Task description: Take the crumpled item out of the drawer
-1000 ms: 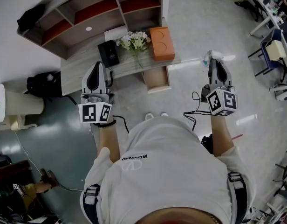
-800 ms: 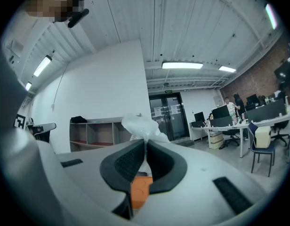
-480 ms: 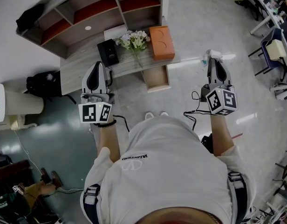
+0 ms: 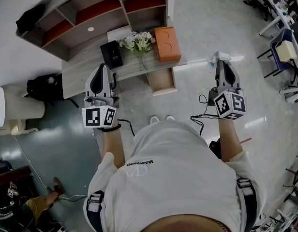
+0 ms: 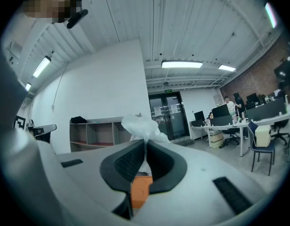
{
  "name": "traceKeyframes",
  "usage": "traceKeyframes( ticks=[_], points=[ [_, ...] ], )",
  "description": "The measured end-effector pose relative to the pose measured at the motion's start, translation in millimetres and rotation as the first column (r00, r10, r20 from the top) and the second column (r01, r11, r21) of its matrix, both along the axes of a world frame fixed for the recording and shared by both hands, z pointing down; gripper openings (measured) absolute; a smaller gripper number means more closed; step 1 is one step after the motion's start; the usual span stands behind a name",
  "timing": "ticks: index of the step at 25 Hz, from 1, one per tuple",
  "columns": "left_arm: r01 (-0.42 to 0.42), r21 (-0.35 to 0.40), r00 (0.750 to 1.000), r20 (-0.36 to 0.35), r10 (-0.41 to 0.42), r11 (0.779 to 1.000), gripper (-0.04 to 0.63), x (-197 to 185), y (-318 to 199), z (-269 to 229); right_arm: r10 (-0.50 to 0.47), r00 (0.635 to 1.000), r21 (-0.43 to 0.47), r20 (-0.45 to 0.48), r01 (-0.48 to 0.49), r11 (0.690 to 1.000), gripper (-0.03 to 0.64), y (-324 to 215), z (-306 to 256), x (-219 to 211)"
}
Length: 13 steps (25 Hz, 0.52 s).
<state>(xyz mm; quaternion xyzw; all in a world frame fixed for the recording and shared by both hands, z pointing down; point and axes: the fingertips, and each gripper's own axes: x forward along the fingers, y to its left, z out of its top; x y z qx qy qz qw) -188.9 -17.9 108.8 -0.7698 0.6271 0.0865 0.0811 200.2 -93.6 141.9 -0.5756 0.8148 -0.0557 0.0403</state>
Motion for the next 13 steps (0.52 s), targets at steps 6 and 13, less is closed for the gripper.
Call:
traceKeyframes(
  ticks=[6,13],
  points=[
    [0.0,-0.006,1.0,0.001,0.0,1.0,0.0,0.4,-0.1,-0.5,0.0,1.0,-0.007,-0.003,0.0,1.0,0.009,-0.6,0.7,0.3],
    [0.0,-0.005,1.0,0.004,0.0,1.0,0.0,-1.4,-0.3,1.0,0.004,1.0,-0.011,-0.003,-0.004,1.0,0.009,-1.0,3.7,-0.5]
  ],
)
